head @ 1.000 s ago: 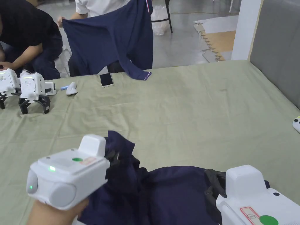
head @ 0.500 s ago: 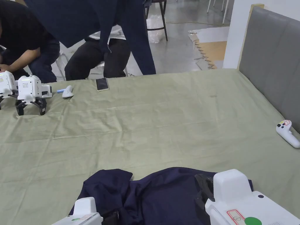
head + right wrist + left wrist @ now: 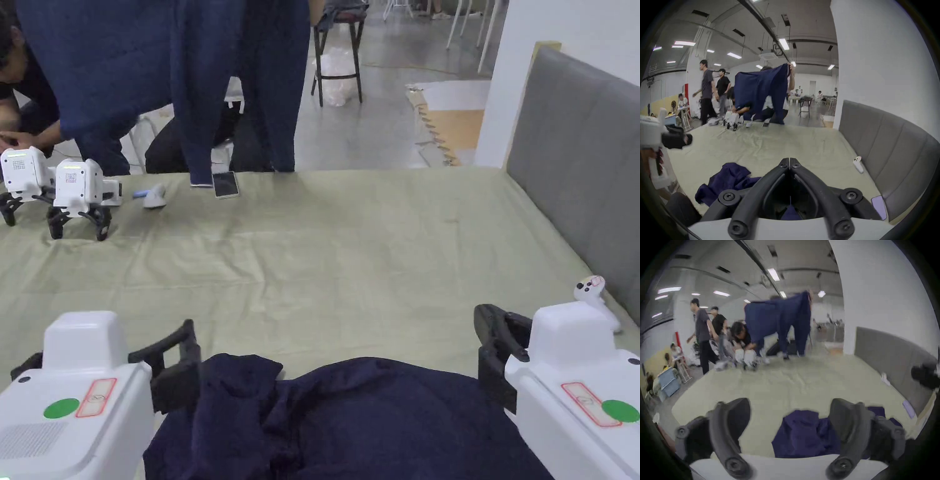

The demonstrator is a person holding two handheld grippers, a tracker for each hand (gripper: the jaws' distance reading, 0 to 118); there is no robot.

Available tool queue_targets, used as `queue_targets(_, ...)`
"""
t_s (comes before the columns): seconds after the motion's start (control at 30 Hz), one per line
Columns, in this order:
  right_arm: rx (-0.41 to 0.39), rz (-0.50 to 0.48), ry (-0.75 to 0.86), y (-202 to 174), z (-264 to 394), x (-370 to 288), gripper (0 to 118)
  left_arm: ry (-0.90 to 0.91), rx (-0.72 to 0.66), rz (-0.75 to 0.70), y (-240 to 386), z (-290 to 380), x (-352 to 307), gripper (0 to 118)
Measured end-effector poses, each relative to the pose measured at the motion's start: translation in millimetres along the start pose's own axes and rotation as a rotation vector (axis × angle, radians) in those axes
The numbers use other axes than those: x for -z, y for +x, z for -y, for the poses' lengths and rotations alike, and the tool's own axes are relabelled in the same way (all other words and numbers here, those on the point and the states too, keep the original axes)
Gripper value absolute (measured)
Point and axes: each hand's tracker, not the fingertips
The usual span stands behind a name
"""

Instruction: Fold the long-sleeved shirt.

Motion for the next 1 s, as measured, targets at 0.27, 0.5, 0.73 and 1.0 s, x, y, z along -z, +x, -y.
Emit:
queue_targets(0.27, 0.020, 0.027, 0.014, 3, 9, -18, 0, 0.029, 0.020, -0.013, 11, 11, -5, 2)
queue_targets(0.5, 0.002, -0.009, -0.038, -3, 17, -10, 0, -0.232, -0.026, 0.241, -11, 9, 68, 3)
queue_targets(0.73, 0.004, -0.010, -0.102, 0, 21, 16, 0, -0.573, 0.010, 0.263, -33, 53, 213, 101)
queue_targets(1.0, 0.003, 0.003, -0.169, 0, 38, 37, 0, -0.726, -0.049, 0.280, -30, 116, 296, 103)
